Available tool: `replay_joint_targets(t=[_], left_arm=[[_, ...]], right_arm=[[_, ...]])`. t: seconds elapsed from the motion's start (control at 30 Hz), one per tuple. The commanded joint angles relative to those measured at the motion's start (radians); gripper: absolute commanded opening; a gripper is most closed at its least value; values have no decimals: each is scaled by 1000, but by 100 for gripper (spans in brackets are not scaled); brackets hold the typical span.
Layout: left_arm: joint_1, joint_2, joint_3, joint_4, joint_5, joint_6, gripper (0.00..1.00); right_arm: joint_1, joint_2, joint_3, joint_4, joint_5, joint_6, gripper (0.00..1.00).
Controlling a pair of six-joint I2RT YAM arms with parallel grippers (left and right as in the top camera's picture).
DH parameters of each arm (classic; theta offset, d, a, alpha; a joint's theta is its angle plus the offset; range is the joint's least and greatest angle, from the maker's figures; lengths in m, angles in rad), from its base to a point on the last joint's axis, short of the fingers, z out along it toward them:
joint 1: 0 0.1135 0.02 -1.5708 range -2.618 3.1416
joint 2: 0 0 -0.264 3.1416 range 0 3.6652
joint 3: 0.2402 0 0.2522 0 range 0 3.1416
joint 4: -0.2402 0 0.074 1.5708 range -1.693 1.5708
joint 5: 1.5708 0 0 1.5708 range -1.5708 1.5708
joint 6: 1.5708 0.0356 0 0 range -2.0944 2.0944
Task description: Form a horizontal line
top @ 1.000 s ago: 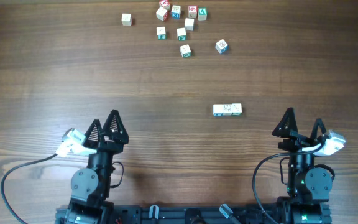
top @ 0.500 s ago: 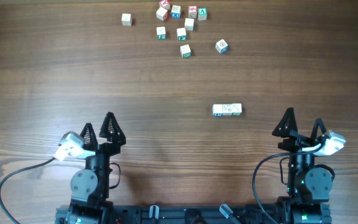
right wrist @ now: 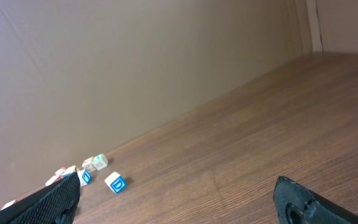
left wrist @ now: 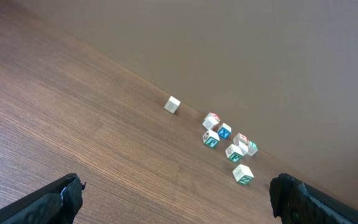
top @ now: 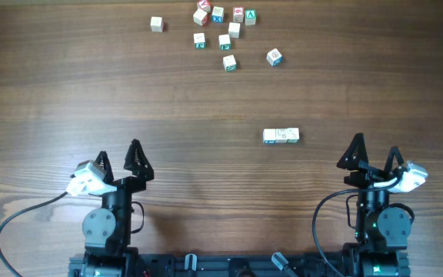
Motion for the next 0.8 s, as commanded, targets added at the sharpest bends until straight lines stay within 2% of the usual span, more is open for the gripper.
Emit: replay_joint_targets(t=[0.0,0.77], left_arm=[[8,-11,-8,1,14,26,100],[8,-11,-8,1,14,26,100]], right_arm=[[-3,-7,-1,2,-11,-17,100],[18,-7,-1,1,-11,-18,100]])
